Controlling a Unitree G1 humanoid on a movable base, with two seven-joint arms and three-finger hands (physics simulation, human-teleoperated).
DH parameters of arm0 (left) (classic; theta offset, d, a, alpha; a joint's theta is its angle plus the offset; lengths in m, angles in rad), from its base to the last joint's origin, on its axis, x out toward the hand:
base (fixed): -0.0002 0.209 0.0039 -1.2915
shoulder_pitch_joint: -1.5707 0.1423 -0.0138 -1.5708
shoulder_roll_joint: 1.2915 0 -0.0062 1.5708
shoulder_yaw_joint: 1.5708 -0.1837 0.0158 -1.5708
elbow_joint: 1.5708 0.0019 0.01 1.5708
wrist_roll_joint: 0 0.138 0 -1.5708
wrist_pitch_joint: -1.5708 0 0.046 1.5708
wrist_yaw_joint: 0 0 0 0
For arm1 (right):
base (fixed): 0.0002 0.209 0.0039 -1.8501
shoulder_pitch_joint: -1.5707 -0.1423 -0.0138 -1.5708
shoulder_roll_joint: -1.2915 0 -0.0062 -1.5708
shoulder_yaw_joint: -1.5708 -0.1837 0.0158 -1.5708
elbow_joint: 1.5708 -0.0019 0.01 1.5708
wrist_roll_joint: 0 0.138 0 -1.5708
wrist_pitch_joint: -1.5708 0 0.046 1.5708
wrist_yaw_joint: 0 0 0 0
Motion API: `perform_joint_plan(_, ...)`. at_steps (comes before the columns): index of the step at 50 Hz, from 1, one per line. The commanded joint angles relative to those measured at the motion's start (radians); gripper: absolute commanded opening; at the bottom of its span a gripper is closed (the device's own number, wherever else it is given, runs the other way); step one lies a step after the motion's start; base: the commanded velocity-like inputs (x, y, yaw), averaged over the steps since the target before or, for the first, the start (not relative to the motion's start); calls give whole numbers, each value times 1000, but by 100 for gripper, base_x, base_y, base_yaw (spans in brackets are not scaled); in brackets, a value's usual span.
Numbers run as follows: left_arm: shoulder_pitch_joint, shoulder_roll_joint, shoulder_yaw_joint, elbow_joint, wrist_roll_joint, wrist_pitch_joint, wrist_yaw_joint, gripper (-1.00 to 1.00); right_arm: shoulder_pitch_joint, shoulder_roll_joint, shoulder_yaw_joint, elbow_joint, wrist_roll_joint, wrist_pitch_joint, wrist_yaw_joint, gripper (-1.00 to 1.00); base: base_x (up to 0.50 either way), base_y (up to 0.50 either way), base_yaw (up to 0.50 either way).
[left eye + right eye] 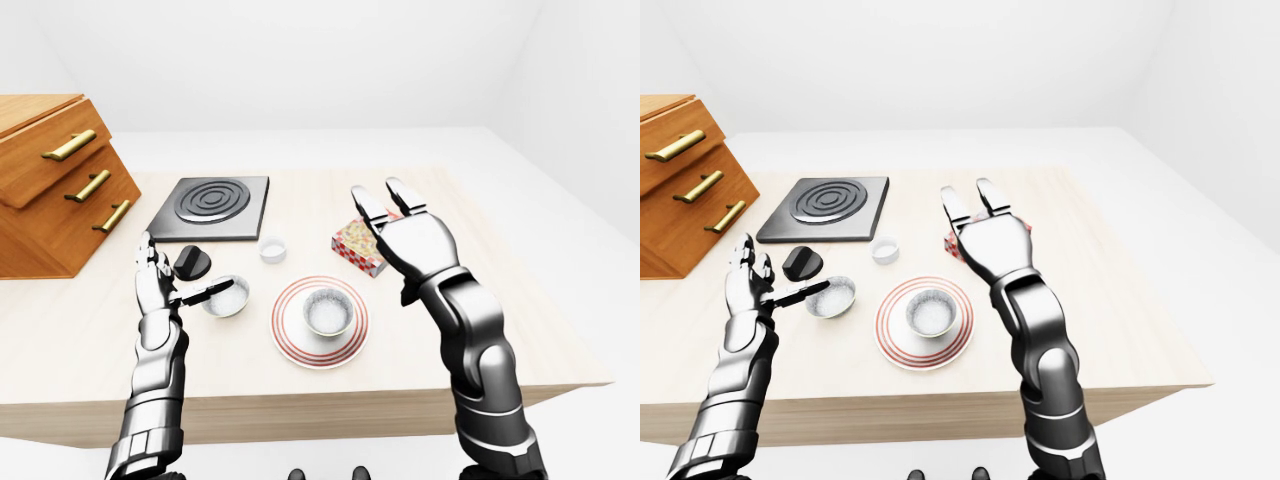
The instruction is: Pick the akita bowl next to the plate and place it on the plate.
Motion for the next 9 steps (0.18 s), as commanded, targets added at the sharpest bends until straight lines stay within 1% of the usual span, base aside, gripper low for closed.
perform_joint_plan(1,-4,0,2,15,3,-6,-4,100,-60,-13,-26,-30,48,0,11,100,0,0,0)
perform_joint_plan(2,-7,1,2,28,2,-6,-5,100,-62,-14,-26,-34,50,0,24,100,0,0,0)
perform_joint_plan(3,-7,1,1,20,1,-6,-2,100,-84,-31,-28,-22,44,0,-13,100,0,0,0)
perform_joint_plan(5,-7,2,0,19,0,-6,-2,100,-85,-31,-30,-21,43,0,-15,100,0,0,0)
perform_joint_plan(6,-19,2,-1,38,1,-6,1,100,-124,-55,-38,-5,83,0,-70,100,0,0,0)
perform_joint_plan(7,-20,3,-2,40,0,-6,1,100,-126,-55,-40,-4,84,0,-73,100,0,0,0)
perform_joint_plan(8,-16,1,-6,18,0,4,6,100,-192,-89,-55,19,123,0,-216,100,0,0,0)
perform_joint_plan(9,-19,2,-6,25,0,0,4,100,-215,-92,-64,22,124,0,-247,100,0,0,0)
